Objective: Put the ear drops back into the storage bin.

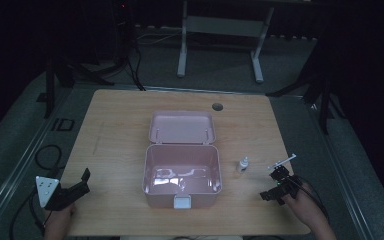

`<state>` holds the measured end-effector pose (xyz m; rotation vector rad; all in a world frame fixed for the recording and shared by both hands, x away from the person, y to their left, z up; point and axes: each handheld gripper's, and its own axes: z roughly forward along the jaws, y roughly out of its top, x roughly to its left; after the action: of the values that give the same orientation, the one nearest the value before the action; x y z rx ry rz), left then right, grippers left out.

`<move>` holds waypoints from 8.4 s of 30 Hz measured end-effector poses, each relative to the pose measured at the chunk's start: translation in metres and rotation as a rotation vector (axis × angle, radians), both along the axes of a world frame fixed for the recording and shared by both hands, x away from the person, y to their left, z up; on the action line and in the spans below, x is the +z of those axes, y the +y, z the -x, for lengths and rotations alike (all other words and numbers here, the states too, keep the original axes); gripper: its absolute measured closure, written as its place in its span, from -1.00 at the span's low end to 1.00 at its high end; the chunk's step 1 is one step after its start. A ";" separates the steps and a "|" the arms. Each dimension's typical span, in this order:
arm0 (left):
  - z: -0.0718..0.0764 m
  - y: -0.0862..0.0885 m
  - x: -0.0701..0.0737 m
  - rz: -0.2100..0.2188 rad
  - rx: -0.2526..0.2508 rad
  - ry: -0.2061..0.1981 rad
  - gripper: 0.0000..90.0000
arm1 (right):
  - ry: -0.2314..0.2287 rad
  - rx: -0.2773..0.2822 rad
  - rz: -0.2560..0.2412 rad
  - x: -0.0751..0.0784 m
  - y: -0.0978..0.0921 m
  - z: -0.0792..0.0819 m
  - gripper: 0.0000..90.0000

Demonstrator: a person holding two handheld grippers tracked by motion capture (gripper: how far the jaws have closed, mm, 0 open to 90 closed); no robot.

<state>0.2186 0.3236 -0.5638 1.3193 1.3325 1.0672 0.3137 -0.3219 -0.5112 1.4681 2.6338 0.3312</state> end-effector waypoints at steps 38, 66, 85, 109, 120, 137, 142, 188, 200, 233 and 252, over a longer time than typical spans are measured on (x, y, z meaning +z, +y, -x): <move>0.000 0.001 0.000 0.009 -0.004 0.002 -0.99 | 0.232 0.209 0.103 0.010 0.031 -0.044 -0.72; -0.001 0.001 0.000 0.009 -0.014 0.005 -0.99 | 0.223 0.216 0.088 0.016 0.091 -0.104 -0.30; -0.001 0.002 0.000 0.013 -0.017 0.008 -0.99 | 0.250 0.279 0.158 0.011 0.106 -0.113 0.32; -0.001 0.002 0.000 0.009 -0.018 0.011 -0.99 | 0.191 0.680 0.202 0.027 0.101 -0.074 0.33; -0.001 0.002 0.000 0.010 -0.018 0.011 -0.99 | 0.167 0.880 0.209 0.032 0.100 -0.052 0.33; -0.001 0.002 0.000 0.011 -0.017 0.010 -0.99 | 0.131 1.120 0.284 0.034 0.113 -0.020 0.33; -0.001 0.002 0.000 0.010 -0.017 0.011 -0.99 | 0.135 1.146 0.327 0.034 0.116 -0.018 0.33; -0.001 0.001 0.000 0.011 -0.017 0.009 -0.99 | 0.111 1.072 0.318 0.125 0.142 -0.015 0.33; -0.001 0.002 0.000 0.012 -0.016 0.010 -0.99 | 0.111 1.057 0.319 0.141 0.148 -0.015 0.33; -0.001 0.001 0.000 0.008 -0.018 0.012 -0.99 | 0.083 1.169 0.314 0.157 0.216 -0.015 0.33; -0.001 0.002 0.000 0.012 -0.021 0.010 -0.99 | 0.088 1.264 0.311 0.141 0.248 -0.012 0.33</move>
<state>0.2197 0.3254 -0.5635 1.3282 1.3279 1.0379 0.3253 -0.0736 -0.3707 -0.4028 3.0883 -0.0838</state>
